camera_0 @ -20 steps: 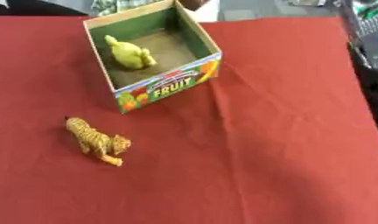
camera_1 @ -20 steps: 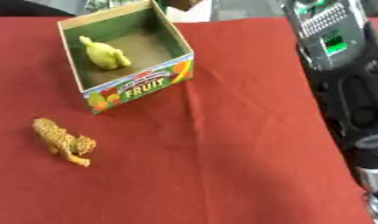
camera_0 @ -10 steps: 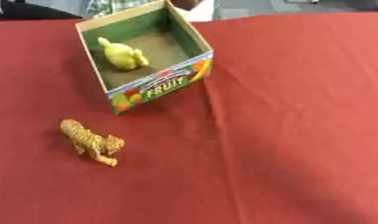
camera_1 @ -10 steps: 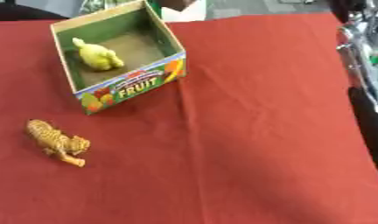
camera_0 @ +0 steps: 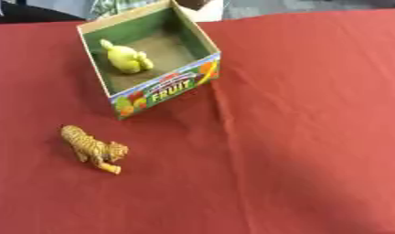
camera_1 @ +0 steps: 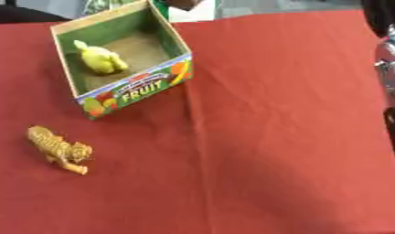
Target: Pick up objects on the table and place them in the box.
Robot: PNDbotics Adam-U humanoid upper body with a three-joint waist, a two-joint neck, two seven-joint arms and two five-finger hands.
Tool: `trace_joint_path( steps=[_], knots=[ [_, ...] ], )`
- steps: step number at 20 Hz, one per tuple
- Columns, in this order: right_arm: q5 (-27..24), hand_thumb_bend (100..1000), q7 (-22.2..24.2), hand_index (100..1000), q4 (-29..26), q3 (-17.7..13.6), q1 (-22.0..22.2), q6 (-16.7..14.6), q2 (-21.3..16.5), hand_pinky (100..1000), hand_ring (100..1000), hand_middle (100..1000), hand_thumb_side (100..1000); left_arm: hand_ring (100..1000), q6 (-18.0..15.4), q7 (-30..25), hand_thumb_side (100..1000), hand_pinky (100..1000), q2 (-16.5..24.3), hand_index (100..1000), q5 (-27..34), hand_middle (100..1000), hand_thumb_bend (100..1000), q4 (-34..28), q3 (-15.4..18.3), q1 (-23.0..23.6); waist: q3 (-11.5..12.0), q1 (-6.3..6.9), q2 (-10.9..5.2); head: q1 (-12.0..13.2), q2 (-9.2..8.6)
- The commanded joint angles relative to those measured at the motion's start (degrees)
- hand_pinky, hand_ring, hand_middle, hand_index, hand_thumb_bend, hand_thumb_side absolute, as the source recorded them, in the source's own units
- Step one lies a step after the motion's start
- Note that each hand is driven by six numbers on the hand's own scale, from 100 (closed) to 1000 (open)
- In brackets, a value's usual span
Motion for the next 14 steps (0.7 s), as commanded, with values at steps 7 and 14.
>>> trace_joint_path(
  steps=[7,14],
  knots=[
    [-0.7,100,1.69,854,-1.24,-0.66,-0.75,0.07,0.3,906,802,719,1000,653,4.43,-7.59,693,503,3.6,870,-7.69,705,119,-0.79,-9.48,-2.0,-0.25,-0.07,-0.84,0.44,-0.86],
    [-0.06,100,2.49,855,-1.24,-0.81,-0.43,0.46,0.62,909,803,721,1000,714,3.68,-13.78,862,544,3.2,901,-13.87,745,404,-0.79,-10.38,-0.62,-0.2,-0.22,-0.63,0.35,-0.91]
  ],
)
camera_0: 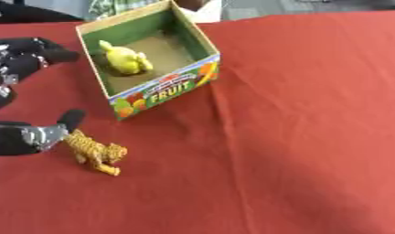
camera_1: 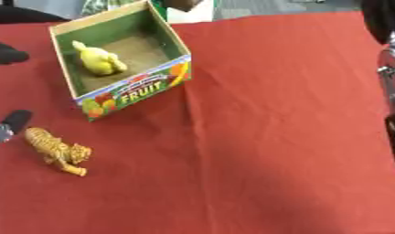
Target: Pick up objects on the table and place them in the box.
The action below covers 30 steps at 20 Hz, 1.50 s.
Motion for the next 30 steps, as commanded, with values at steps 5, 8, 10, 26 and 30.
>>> trace_joint_path(
  steps=[5,8,10,26,30],
  knots=[
    [0.56,100,0.74,856,-1.22,-0.91,-0.41,0.16,-0.31,911,803,722,1000,802,-3.62,-6.08,911,629,1.43,960,-6.14,826,630,0.87,-1.14,0.95,-0.18,-0.24,-0.86,0.26,-0.65],
    [0.66,100,0.99,856,-1.22,-0.93,-0.32,0.29,-0.07,912,803,722,1000,833,-6.16,-8.67,895,663,1.31,976,-8.73,853,661,3.01,-2.35,1.39,-0.27,-0.28,-0.82,0.44,-0.8],
    [0.73,100,1.19,856,-1.22,-0.93,-0.23,0.36,0.05,912,803,722,1000,848,-7.91,-10.43,876,677,1.01,991,-10.49,864,665,4.08,-2.36,1.26,-0.25,-0.33,-0.8,0.41,-0.88],
    [1.6,100,2.15,854,-1.22,-1.26,0.79,0.91,0.62,918,803,721,1000,856,-13.53,-24.09,475,657,-3.39,991,-13.59,909,275,10.43,-0.27,-3.46,-0.47,-0.54,-0.5,0.27,-1.11],
    [1.79,100,2.44,853,-1.22,-1.28,0.91,1.07,0.74,919,804,721,1000,854,-11.6,-27.38,452,654,-4.21,982,-10.43,911,268,10.6,-0.72,-4.72,-0.61,-0.48,-0.3,0.24,-1.23]
  ],
)
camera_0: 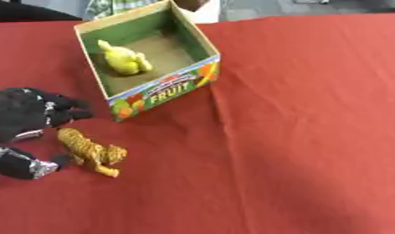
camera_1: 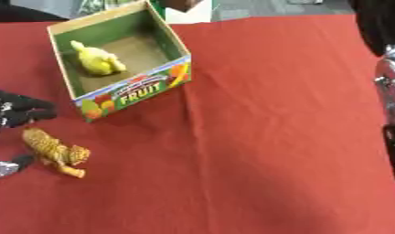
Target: Pick up objects on the table and place them in the box.
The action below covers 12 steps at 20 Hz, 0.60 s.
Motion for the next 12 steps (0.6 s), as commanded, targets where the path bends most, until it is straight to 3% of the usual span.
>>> trace_joint_path(
  steps=[1,12],
  knots=[
    [0.56,100,0.3,853,-1.21,-0.63,-0.43,0.1,-0.66,920,804,722,1000,855,1.36,-2.7,452,655,0.66,981,2.55,910,271,-0.01,0.43,-1.38,-0.16,0.12,-0.81,0.0,-0.76],
    [0.89,100,0.52,853,-1.21,-0.82,-0.34,0.69,-0.2,923,805,721,1000,817,2.46,-12.4,405,641,-0.73,916,6.44,823,291,1.41,-2.05,-3.87,-0.7,0.24,-0.31,0.21,-1.03]
  ],
)
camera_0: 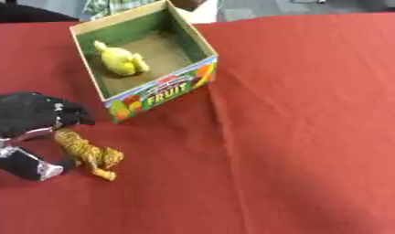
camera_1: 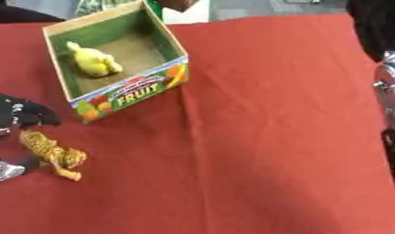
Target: Pick up objects on the table and place them in the box.
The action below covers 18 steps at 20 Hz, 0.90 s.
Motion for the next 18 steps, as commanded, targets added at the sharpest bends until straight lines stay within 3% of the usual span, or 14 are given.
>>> trace_joint_path(
  steps=[1,6,12,18],
  knots=[
    [0.55,100,0.04,853,-1.21,-0.78,-0.61,0.22,-0.65,923,805,721,1000,815,-0.01,-2.83,398,638,0.78,914,1.34,821,289,-0.22,0.22,-1.17,-0.01,0.09,-0.93,0.2,-0.61],
    [0.7,100,0.21,854,-1.21,-0.89,-0.44,0.48,-0.36,925,806,717,1000,788,1.06,-7.2,323,605,0.43,873,3.27,790,218,-1.29,0.56,-1.79,-0.03,0.05,-0.92,0.13,-0.76],
    [1.31,100,0.51,855,-1.21,-1.11,0.0,1.06,-0.15,928,807,712,1000,737,3.48,-12.18,329,553,0.08,810,7.82,709,107,-4.58,1.72,-2.21,0.09,0.06,-0.86,0.04,-0.79],
    [1.73,100,0.94,856,-1.21,-1.3,0.27,1.28,0.06,931,808,711,1000,665,7.15,-17.1,359,493,0.12,711,11.69,592,100,-7.05,3.08,-2.73,0.17,0.03,-0.85,-0.04,-0.85]
  ],
)
